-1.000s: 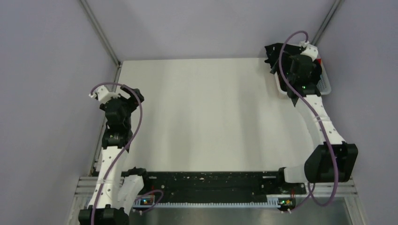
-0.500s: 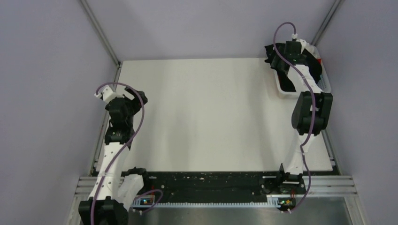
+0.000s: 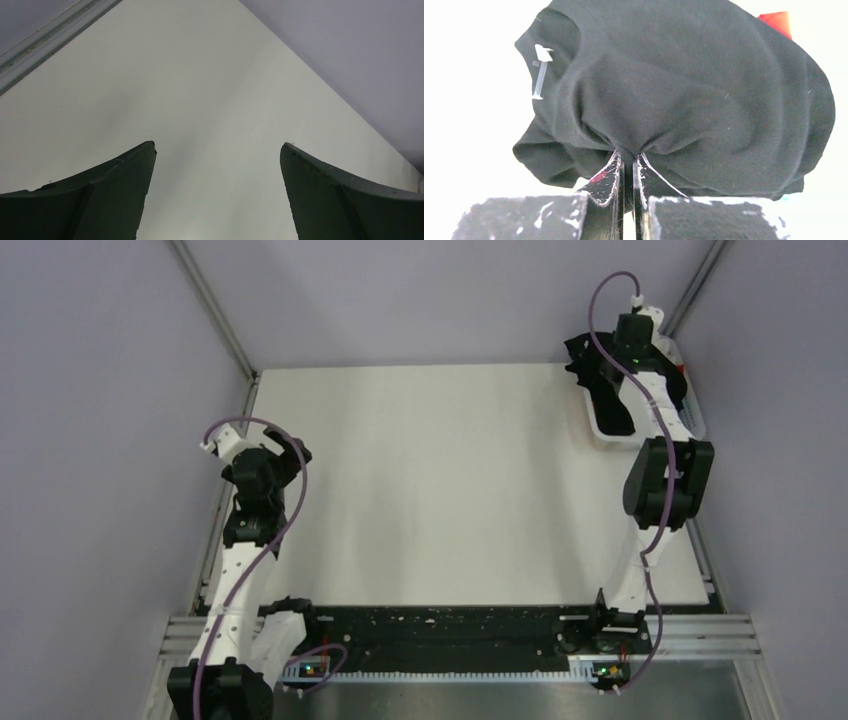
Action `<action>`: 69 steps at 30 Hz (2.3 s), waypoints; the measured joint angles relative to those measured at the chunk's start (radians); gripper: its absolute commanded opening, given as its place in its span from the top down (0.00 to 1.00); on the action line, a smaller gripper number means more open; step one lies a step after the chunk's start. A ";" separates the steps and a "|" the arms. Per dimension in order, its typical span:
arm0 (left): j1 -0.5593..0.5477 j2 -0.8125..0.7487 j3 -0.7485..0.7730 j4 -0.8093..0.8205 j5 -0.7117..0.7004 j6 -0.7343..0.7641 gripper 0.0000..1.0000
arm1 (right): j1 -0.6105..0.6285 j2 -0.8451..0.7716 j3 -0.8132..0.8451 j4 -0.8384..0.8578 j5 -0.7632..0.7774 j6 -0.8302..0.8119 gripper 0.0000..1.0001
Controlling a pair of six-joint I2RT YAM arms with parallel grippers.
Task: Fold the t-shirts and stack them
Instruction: Grab crumpled tshirt from bin with the right arm, then move the tshirt to the center of the board
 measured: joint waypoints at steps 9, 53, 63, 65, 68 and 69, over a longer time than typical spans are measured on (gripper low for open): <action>0.000 0.000 0.000 0.013 -0.029 0.011 0.01 | 0.058 -0.279 0.052 0.003 -0.234 -0.071 1.00; 0.000 0.170 0.005 -0.015 0.058 -0.057 0.01 | 0.402 -0.609 -0.492 0.236 -0.445 0.058 1.00; -0.024 0.604 0.251 -0.009 0.428 -0.042 0.01 | 0.346 -0.610 -0.858 0.031 -0.037 0.080 0.03; -0.056 0.696 0.307 -0.009 0.478 -0.030 0.01 | 0.358 -0.611 -0.852 0.032 0.018 0.059 0.01; -0.120 0.824 0.400 -0.025 0.526 -0.006 0.01 | 0.410 -0.612 -0.847 0.050 0.088 0.000 0.01; -0.140 0.862 0.434 -0.033 0.534 0.000 0.02 | 0.435 -0.612 -0.845 0.064 0.098 -0.024 0.01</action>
